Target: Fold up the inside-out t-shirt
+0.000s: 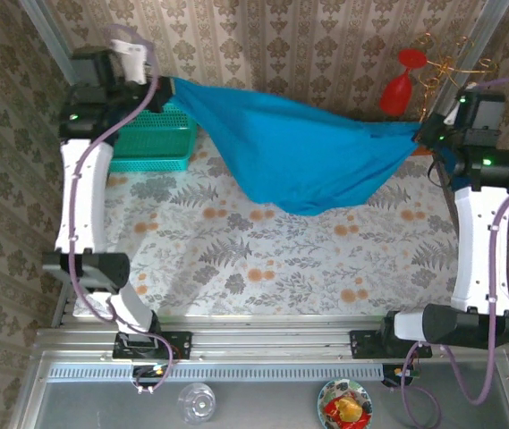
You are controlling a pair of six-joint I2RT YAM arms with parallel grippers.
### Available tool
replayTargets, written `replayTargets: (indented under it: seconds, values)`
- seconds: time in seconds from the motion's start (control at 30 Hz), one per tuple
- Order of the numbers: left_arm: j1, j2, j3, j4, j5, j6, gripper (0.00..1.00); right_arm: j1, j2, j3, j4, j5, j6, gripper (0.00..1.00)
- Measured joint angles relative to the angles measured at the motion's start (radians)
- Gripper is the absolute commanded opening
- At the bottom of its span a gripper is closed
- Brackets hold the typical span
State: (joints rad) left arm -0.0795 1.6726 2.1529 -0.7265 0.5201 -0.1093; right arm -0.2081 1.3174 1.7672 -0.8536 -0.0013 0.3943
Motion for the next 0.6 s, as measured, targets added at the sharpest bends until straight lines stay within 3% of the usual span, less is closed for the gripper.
replayTargets:
  seconds: [0.1, 0.2, 0.3, 0.37, 0.43, 0.5, 0.6]
  values:
    - [0.095, -0.148, -0.196, 0.082, 0.049, -0.068, 0.00, -0.053, -0.071, -0.032, 0.030, 0.000, 0.010, 0.00]
    - [0.181, -0.313, -0.483, 0.169, 0.090, -0.137, 0.00, -0.083, -0.202, -0.171, 0.071, 0.002, 0.029, 0.00]
    - [0.211, -0.456, -0.783, 0.208, 0.101, -0.177, 0.01, -0.091, -0.325, -0.351, 0.096, 0.001, 0.047, 0.00]
    - [0.203, -0.524, -0.964, 0.198, 0.113, -0.190, 0.15, -0.093, -0.366, -0.458, 0.099, -0.003, 0.055, 0.01]
    - [0.187, -0.556, -1.111, 0.176, 0.117, -0.196, 0.34, -0.096, -0.357, -0.552, 0.098, -0.016, 0.059, 0.20]
    - [0.167, -0.562, -1.208, 0.151, 0.119, -0.196, 0.40, -0.096, -0.316, -0.610, 0.094, -0.036, 0.063, 0.32]
    - [0.134, -0.565, -1.280, 0.119, 0.119, -0.190, 0.44, -0.094, -0.247, -0.668, 0.092, -0.064, 0.069, 0.36]
